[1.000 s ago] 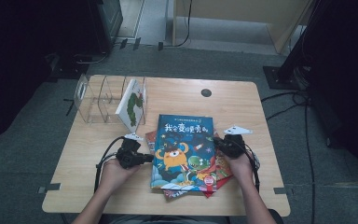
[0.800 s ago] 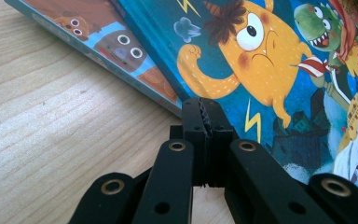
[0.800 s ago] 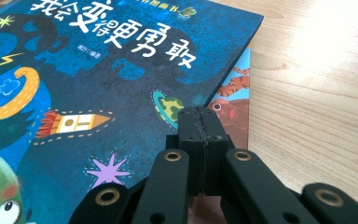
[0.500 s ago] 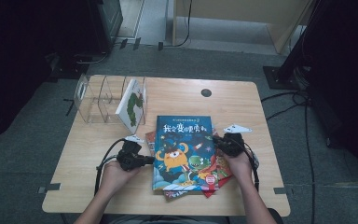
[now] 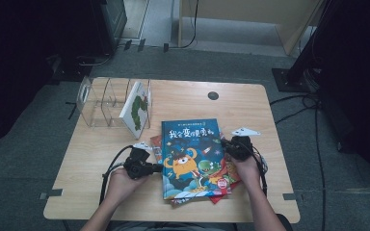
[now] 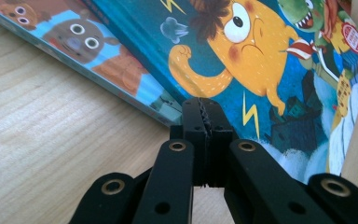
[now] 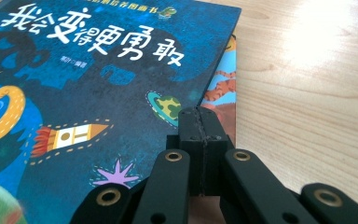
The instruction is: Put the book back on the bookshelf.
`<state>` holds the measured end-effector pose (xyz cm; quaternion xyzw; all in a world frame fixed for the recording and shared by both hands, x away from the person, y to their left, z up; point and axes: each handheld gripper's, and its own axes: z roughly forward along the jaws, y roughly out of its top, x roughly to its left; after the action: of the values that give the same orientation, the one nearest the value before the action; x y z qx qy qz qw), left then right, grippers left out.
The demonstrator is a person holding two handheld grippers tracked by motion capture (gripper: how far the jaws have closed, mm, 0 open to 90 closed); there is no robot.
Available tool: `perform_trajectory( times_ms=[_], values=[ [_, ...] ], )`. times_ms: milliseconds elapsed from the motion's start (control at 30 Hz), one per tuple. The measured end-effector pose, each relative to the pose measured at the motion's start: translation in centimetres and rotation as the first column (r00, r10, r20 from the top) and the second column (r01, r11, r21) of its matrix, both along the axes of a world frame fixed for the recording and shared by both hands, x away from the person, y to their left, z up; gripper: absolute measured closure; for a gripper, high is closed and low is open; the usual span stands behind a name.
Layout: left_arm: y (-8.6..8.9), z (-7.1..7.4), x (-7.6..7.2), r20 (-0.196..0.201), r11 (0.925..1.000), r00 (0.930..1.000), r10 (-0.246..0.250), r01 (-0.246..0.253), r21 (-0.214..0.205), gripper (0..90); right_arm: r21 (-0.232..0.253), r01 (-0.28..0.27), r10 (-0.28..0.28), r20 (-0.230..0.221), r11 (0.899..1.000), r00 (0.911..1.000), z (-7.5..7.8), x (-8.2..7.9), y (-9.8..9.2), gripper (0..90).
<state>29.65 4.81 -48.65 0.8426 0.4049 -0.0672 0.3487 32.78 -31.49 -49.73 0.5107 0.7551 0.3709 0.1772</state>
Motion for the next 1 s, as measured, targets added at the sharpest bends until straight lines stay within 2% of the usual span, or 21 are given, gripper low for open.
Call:
perform_trajectory(
  times_ms=[167, 200, 233, 300, 533, 800, 1000],
  values=[
    [-0.3, 0.0, -0.5, 0.006, 1.0, 1.0, -0.007, 0.007, -0.002, 90.0, 0.027, -0.002, 0.002, 0.002, 1.0, 1.0, -0.1, 0.4, -0.2, 90.0],
    [-0.5, 0.0, -0.6, 0.007, 1.0, 1.0, -0.006, 0.006, -0.002, 90.0, 0.029, 0.01, -0.009, -0.017, 1.0, 0.9998, 0.1, 0.7, -0.4, 90.0],
    [-0.6, 0.0, -0.7, 0.007, 1.0, 0.9999, -0.007, 0.007, -0.001, 90.0, 0.029, 0.01, -0.009, -0.017, 1.0, 0.9998, 0.1, 0.7, -0.4, 90.0],
    [-0.9, 0.0, -0.8, -0.004, 1.0, 1.0, -0.005, 0.005, 0.0, 90.0, 0.044, 0.023, -0.023, -0.006, 0.999, 0.9997, 0.4, 0.6, -1.0, 90.0],
    [-1.7, 0.1, -0.7, 0.007, 0.9999, 0.9998, -0.016, 0.016, -0.001, 90.0, 0.081, 0.069, -0.07, 0.009, 0.994, 0.9975, 0.9, -0.5, -3.0, 90.0],
    [-3.6, 0.1, -0.8, 0.025, 0.9986, 0.9983, -0.052, 0.052, 0.004, 90.0, 0.054, 0.06, -0.06, 0.001, 0.997, 0.9982, 0.7, -2.2, -3.4, 90.0],
    [-4.3, 0.1, -0.6, 0.031, 0.9969, 0.9965, -0.078, 0.078, 0.006, 90.0, 0.03, 0.061, -0.06, -0.02, 0.998, 0.998, 0.2, -2.5, -3.5, 90.0]
  ],
)
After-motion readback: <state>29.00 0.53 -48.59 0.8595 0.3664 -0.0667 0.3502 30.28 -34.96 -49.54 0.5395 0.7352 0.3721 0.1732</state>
